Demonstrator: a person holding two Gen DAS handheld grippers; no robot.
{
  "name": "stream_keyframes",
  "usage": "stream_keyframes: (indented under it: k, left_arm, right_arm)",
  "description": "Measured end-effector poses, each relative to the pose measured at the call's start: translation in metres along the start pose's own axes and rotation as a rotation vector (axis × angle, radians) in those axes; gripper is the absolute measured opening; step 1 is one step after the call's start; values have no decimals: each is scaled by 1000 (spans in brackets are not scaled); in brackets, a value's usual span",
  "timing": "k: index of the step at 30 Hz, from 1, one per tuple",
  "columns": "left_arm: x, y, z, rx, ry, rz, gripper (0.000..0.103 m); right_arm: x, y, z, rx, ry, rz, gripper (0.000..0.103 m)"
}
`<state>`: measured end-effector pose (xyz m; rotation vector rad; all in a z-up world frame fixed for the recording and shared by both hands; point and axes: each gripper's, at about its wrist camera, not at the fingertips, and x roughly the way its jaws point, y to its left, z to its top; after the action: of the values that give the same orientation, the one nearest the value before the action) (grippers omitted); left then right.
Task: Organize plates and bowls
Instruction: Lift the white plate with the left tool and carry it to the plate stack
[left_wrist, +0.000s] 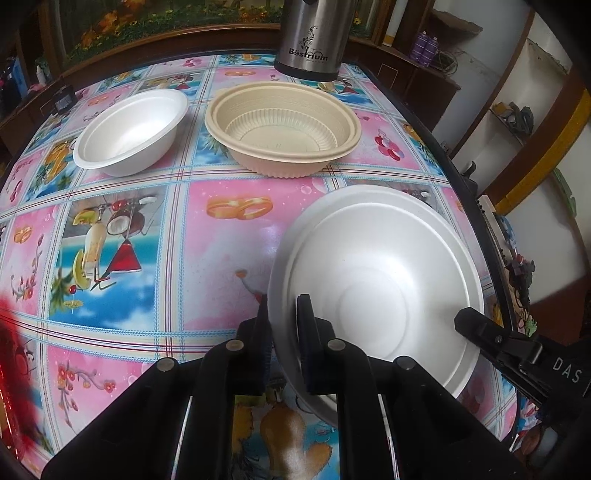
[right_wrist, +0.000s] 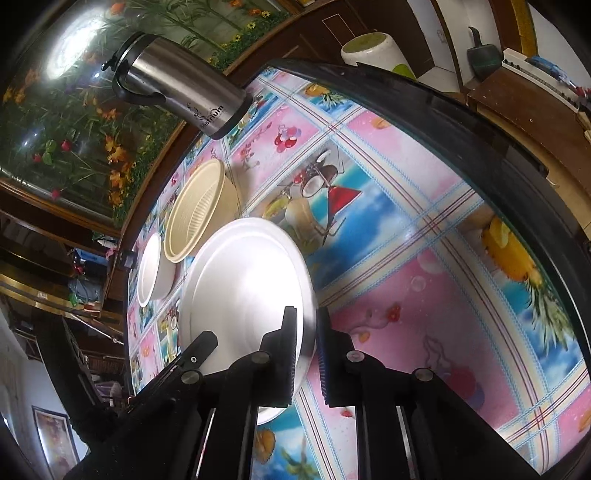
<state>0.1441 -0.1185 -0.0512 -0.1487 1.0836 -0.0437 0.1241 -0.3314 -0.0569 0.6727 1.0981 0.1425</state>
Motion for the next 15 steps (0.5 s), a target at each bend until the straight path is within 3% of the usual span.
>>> stream_keyframes:
  k: [15]
  left_arm:
    - [-17, 13, -7, -10, -27, 4, 10]
  right_arm:
    - [-3, 9, -5, -23, -7, 35, 7]
